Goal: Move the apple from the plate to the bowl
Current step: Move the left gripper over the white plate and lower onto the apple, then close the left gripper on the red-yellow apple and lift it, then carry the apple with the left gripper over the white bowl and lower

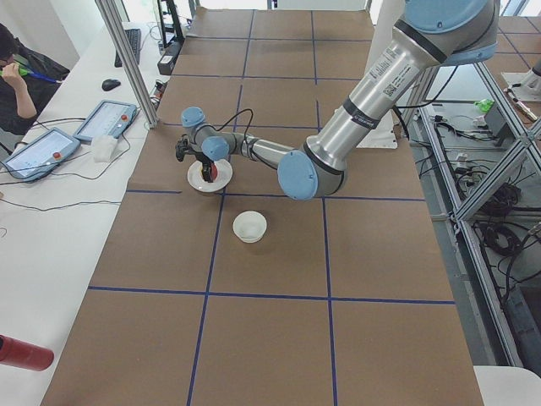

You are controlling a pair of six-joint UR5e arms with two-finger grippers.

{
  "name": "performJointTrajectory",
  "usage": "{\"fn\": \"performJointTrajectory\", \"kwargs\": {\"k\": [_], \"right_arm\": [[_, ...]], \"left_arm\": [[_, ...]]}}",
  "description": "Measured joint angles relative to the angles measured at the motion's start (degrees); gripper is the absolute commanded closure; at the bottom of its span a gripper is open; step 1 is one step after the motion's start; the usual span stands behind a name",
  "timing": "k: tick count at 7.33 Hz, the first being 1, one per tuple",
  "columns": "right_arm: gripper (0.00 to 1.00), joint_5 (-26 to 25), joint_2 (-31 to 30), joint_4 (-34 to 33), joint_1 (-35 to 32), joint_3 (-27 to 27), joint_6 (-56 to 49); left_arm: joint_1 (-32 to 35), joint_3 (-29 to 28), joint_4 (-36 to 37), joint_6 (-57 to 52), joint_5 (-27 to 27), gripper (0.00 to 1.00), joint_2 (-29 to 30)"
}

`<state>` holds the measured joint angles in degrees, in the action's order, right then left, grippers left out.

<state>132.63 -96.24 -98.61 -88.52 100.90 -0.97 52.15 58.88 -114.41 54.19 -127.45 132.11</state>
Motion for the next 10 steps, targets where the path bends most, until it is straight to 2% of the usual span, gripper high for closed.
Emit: {"fn": "performJointTrajectory", "kwargs": {"k": [1, 3, 5, 6, 8, 9, 10], "right_arm": [[0.0, 0.0, 0.0, 0.0, 0.0, 0.0, 0.0], [0.0, 0.0, 0.0, 0.0, 0.0, 0.0, 0.0], [0.0, 0.0, 0.0, 0.0, 0.0, 0.0, 0.0], [0.0, 0.0, 0.0, 0.0, 0.0, 0.0, 0.0], [0.0, 0.0, 0.0, 0.0, 0.0, 0.0, 0.0], [0.0, 0.0, 0.0, 0.0, 0.0, 0.0, 0.0], [0.0, 0.0, 0.0, 0.0, 0.0, 0.0, 0.0]], "left_arm": [[0.3, 0.0, -0.2, 0.0, 0.0, 1.0, 0.0], [3.7, 3.3, 1.5, -0.5, -0.2, 1.0, -1.0], [7.0, 16.9, 10.5, -3.3, -0.3, 1.0, -6.7], [7.8, 25.8, 15.5, -5.7, -0.1, 1.0, -11.1], [8.1, 43.5, 19.4, -7.6, 2.5, 1.0, -25.4], [7.5, 48.7, 18.1, -7.5, 5.3, 1.0, -32.2], [6.2, 50.4, 14.2, -6.6, 7.5, 1.0, -37.6]]}}
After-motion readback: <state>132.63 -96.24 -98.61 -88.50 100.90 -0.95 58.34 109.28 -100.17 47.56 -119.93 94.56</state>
